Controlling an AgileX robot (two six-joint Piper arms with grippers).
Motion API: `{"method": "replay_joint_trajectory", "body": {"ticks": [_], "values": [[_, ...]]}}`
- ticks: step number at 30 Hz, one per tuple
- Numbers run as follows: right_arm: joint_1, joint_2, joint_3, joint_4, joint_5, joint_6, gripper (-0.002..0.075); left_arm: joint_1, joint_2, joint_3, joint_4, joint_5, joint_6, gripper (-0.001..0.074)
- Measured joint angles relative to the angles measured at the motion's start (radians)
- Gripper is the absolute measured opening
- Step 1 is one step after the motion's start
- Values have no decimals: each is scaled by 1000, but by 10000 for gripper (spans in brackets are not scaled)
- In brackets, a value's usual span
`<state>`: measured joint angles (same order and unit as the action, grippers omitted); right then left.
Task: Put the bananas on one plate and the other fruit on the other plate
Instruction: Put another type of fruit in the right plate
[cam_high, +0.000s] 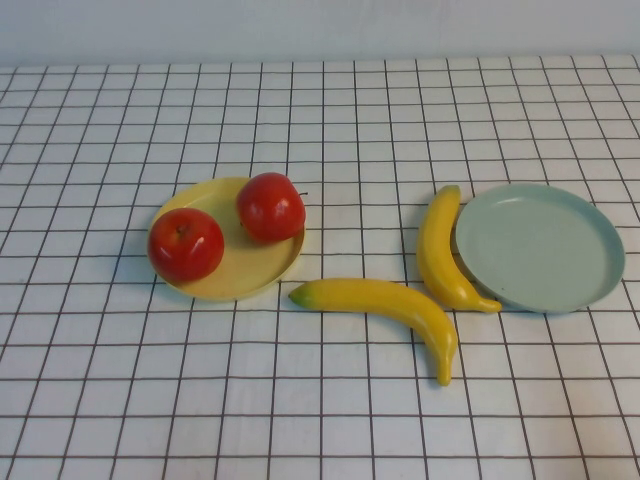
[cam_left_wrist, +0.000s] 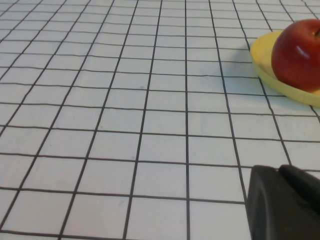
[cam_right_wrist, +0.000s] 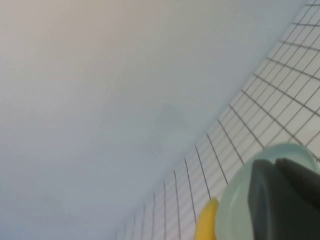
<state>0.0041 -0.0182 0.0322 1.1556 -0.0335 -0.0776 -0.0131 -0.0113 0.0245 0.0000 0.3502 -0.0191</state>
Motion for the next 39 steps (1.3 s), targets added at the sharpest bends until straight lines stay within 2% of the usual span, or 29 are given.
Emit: {"method": "replay_joint_trajectory", "body": {"ticks": [3,5,10,14,21,25,33,39], "values": [[0,3,-47,-79,164,-152,-16,0,0,0,0,0,0,-4],[0,38,-140,-223,342,-193,-16,0,0,0,0,0,0,-3],[0,288,-403,-650,689,-94,-16,0,0,0,0,0,0,-4],[0,542,-641,-835,865,-73,-16,0,0,0,0,0,0,-4],[2,933,-948,-873,1085,-154,-16,0,0,0,0,0,0,-4],[47,1143,-1086,-887,1155,-177,-16,0,0,0,0,0,0,-4],[290,1480,-1326,-1021,1245,-187,-16,0,0,0,0,0,0,-4],[409,1675,-1458,-1064,1256,-207,-16,0,0,0,0,0,0,-4]]}}
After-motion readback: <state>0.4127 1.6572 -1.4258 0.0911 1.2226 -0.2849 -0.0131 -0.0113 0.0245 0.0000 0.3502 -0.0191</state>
